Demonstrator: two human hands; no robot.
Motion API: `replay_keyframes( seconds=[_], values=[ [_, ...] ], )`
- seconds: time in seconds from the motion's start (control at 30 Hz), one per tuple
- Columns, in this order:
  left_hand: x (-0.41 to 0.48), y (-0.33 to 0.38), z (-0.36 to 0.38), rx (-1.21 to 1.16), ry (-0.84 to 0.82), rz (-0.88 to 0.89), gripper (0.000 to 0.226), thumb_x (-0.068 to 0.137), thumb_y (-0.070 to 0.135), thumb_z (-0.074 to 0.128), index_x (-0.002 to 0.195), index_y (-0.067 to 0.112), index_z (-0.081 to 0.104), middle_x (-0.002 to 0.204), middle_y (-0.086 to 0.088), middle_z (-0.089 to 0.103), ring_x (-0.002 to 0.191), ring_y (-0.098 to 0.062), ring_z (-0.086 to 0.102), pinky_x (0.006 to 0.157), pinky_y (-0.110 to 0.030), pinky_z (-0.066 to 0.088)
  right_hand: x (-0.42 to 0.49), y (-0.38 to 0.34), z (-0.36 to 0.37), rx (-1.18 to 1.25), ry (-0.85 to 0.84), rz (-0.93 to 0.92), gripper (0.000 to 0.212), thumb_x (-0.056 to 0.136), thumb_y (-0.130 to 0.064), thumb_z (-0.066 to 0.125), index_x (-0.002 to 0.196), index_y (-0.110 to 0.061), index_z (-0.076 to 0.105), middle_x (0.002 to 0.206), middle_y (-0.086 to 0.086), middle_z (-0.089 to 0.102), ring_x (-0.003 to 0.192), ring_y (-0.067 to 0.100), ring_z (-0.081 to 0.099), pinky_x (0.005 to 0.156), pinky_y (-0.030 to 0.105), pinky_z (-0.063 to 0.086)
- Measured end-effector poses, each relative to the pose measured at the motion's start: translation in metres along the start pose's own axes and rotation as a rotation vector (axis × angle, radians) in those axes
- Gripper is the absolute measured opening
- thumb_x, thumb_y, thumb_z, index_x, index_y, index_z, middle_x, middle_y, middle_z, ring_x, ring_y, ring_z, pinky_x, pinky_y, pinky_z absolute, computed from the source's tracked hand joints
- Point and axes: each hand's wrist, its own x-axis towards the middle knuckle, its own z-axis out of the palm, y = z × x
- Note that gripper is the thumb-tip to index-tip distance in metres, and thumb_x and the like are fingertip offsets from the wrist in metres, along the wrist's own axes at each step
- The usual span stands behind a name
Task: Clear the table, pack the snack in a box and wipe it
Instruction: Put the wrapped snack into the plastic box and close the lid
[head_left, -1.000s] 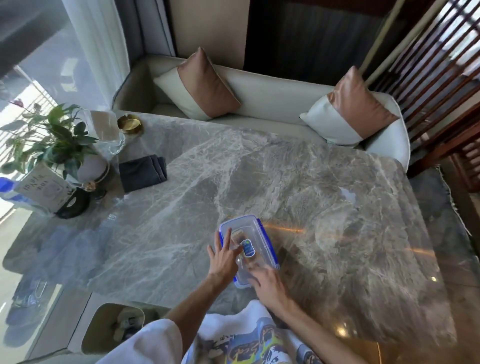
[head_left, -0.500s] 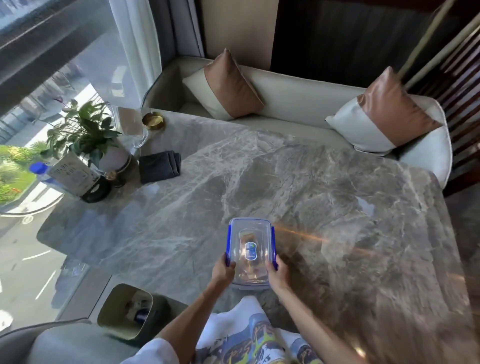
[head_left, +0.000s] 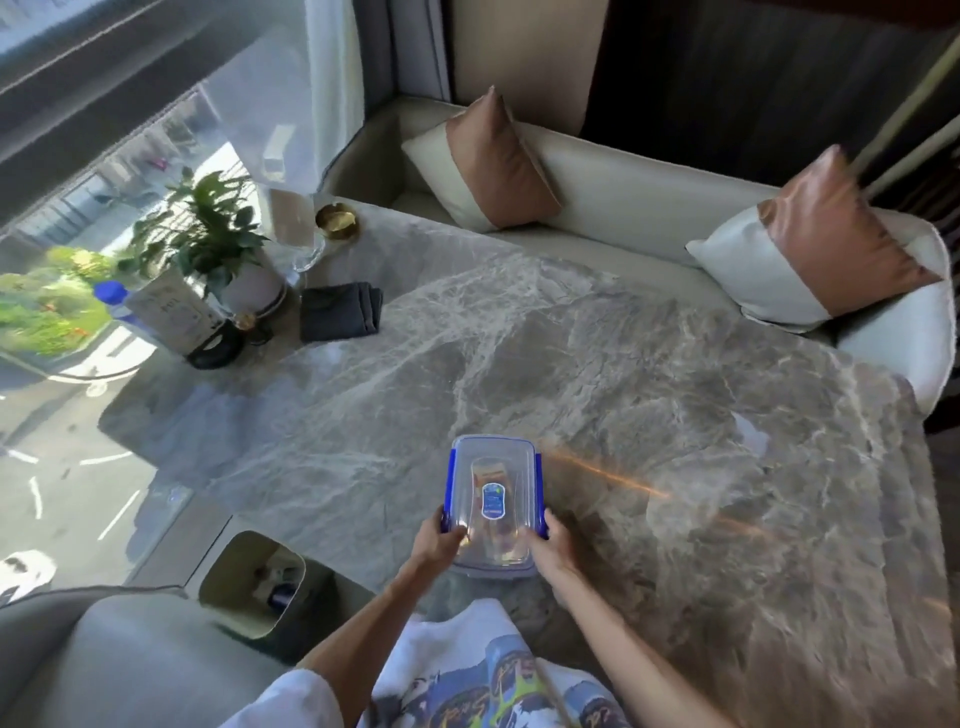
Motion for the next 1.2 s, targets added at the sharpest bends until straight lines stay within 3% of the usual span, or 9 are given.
replay_keyframes(
  seconds=[0.13, 0.23, 0.3, 0.43, 0.57, 0.67, 0.8, 1.03, 1.2],
  values=[
    [0.003, -0.005, -0.037, -0.121, 0.105, -0.041, 0.035, 0.090, 0.002, 0.056, 0.125, -0.005, 0.052, 0.109, -0.017, 0.063, 0.098, -0.027, 0.061, 0.088, -0.042, 0.052, 0.010, -0.036, 0.031, -0.102, -0.077, -0.075, 0.039, 0.091, -0.006, 0.056, 0.129, -0.009, 0.058, 0.118, 0.008, 0.069, 0.100, 0.018, 0.064, 0.087, 0.026, 0.049],
    [0.009, -0.001, -0.078, -0.270, 0.201, -0.051, 0.038, 0.086, 0.004, 0.062, 0.120, -0.005, 0.051, 0.098, -0.013, 0.059, 0.085, -0.022, 0.056, 0.062, -0.036, 0.050, 0.024, -0.075, 0.069, -0.209, -0.129, -0.131, 0.047, 0.091, -0.009, 0.057, 0.138, -0.011, 0.052, 0.130, 0.008, 0.064, 0.114, 0.021, 0.061, 0.105, 0.035, 0.047],
    [0.015, -0.001, -0.112, -0.341, 0.236, -0.067, 0.052, 0.072, 0.019, 0.066, 0.116, -0.002, 0.050, 0.097, -0.014, 0.058, 0.081, -0.023, 0.055, 0.056, -0.033, 0.045, 0.034, -0.104, 0.102, -0.323, -0.141, -0.175, 0.049, 0.092, -0.013, 0.056, 0.141, -0.012, 0.048, 0.136, 0.007, 0.059, 0.123, 0.023, 0.057, 0.110, 0.037, 0.042],
    [0.035, -0.013, -0.183, -0.439, 0.271, -0.084, 0.045, 0.072, 0.020, 0.062, 0.111, 0.004, 0.045, 0.104, -0.016, 0.060, 0.088, -0.029, 0.061, 0.074, -0.050, 0.056, 0.046, -0.157, 0.180, -0.493, -0.197, -0.290, 0.045, 0.093, -0.016, 0.053, 0.137, -0.017, 0.052, 0.133, 0.002, 0.062, 0.118, 0.021, 0.059, 0.104, 0.031, 0.044],
    [0.057, -0.038, -0.284, -0.588, 0.409, -0.114, 0.043, 0.069, 0.019, 0.066, 0.103, 0.009, 0.042, 0.104, -0.011, 0.060, 0.095, -0.026, 0.062, 0.086, -0.050, 0.056, 0.047, -0.204, 0.293, -0.523, -0.350, -0.336, 0.045, 0.091, -0.008, 0.060, 0.136, -0.009, 0.053, 0.125, 0.008, 0.067, 0.113, 0.023, 0.063, 0.102, 0.034, 0.047],
    [0.073, -0.055, -0.354, -0.622, 0.495, -0.140, 0.039, 0.079, 0.012, 0.068, 0.103, 0.011, 0.037, 0.094, -0.002, 0.055, 0.089, -0.022, 0.060, 0.080, -0.045, 0.057, 0.051, -0.223, 0.371, -0.408, -0.381, -0.243, 0.058, 0.089, -0.006, 0.065, 0.142, -0.001, 0.043, 0.133, 0.017, 0.060, 0.122, 0.031, 0.058, 0.107, 0.042, 0.045],
    [0.094, -0.072, -0.423, -0.676, 0.582, -0.211, 0.038, 0.081, 0.009, 0.067, 0.110, 0.005, 0.042, 0.101, -0.009, 0.056, 0.095, -0.029, 0.061, 0.082, -0.046, 0.057, 0.043, -0.225, 0.455, -0.284, -0.404, -0.003, 0.059, 0.091, -0.016, 0.065, 0.144, -0.010, 0.039, 0.135, 0.015, 0.057, 0.106, 0.028, 0.062, 0.072, 0.037, 0.053],
    [0.150, -0.078, -0.488, -0.705, 0.621, -0.232, 0.035, 0.081, 0.010, 0.067, 0.105, 0.004, 0.043, 0.100, -0.010, 0.055, 0.088, -0.022, 0.055, 0.075, -0.035, 0.049, 0.069, -0.247, 0.535, -0.182, -0.366, 0.074, 0.049, 0.095, -0.010, 0.058, 0.140, -0.009, 0.041, 0.136, 0.016, 0.056, 0.108, 0.029, 0.060, 0.099, 0.051, 0.046],
    [0.172, -0.086, -0.493, -0.758, 0.602, -0.303, 0.036, 0.081, 0.011, 0.067, 0.104, 0.005, 0.040, 0.104, -0.015, 0.057, 0.095, -0.031, 0.060, 0.087, -0.047, 0.054, 0.091, -0.254, 0.555, -0.237, -0.363, 0.085, 0.042, 0.098, -0.011, 0.052, 0.139, -0.015, 0.041, 0.138, 0.014, 0.054, 0.108, 0.028, 0.060, 0.090, 0.043, 0.049]
  ],
)
